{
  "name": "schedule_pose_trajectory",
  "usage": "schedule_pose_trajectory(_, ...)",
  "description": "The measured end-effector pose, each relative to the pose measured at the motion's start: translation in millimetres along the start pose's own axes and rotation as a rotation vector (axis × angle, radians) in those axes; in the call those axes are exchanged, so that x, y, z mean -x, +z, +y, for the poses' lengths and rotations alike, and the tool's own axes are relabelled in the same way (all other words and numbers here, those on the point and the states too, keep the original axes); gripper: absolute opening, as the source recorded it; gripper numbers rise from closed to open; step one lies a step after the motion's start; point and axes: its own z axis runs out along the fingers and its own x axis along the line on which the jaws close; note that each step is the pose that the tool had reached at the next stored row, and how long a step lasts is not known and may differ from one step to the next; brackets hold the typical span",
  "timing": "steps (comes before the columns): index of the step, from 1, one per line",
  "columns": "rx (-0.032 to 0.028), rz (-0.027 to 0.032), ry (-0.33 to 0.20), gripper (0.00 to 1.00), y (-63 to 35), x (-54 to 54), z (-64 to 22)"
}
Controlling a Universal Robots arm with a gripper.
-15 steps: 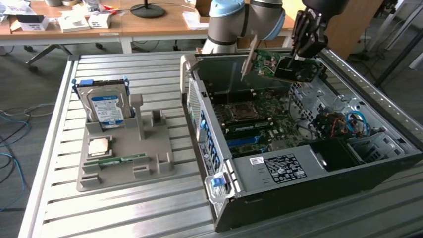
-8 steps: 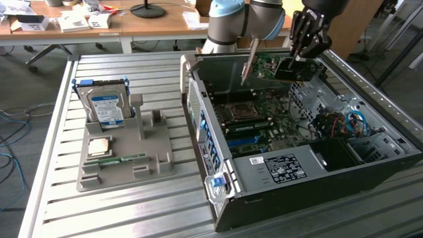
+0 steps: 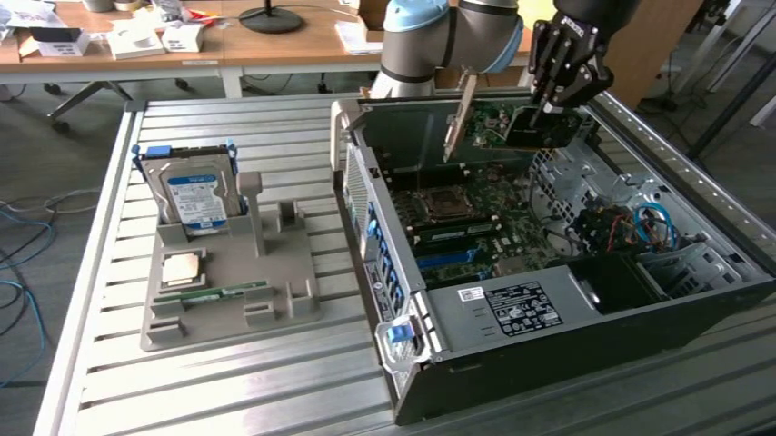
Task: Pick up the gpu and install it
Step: 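Insert the gpu into the slot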
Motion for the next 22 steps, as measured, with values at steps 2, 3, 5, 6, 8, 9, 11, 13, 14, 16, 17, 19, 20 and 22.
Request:
schedule_pose_trajectory(2,0.0001,0.0002,-0.004,0.26,0.0,0.0,0.0)
schedule_pose_trajectory(3,0.0001,0.0003,-0.009,0.26,0.0,0.0,0.0)
schedule_pose_trajectory(5,-0.0002,0.0003,-0.024,0.26,0.0,0.0,0.0)
schedule_pose_trajectory(6,-0.0004,0.0002,-0.031,0.26,0.1,0.0,-0.1)
schedule_pose_trajectory(8,-0.0006,0.0006,-0.042,0.26,0.1,0.0,-0.1)
schedule_pose_trajectory(9,-0.0007,0.0009,-0.046,0.26,0.1,0.0,-0.1)
schedule_pose_trajectory(11,-0.0006,0.0010,-0.050,0.26,0.1,0.0,0.0)
schedule_pose_trajectory(13,-0.0006,0.0010,-0.050,0.26,0.1,0.0,0.0)
schedule_pose_trajectory(14,-0.0006,0.0011,-0.050,0.26,0.1,0.0,0.0)
schedule_pose_trajectory(16,-0.0007,0.0010,-0.050,0.26,0.1,0.0,0.1)
schedule_pose_trajectory(17,-0.0016,0.0007,-0.050,0.26,0.2,0.0,0.4)
schedule_pose_trajectory(19,-0.0051,-0.0010,-0.051,0.26,0.2,0.0,0.8)
schedule_pose_trajectory(20,-0.0073,-0.0019,-0.051,0.26,0.2,-0.1,1.1)
schedule_pose_trajectory(22,-0.0126,-0.0049,-0.052,0.26,0.3,-0.2,1.8)
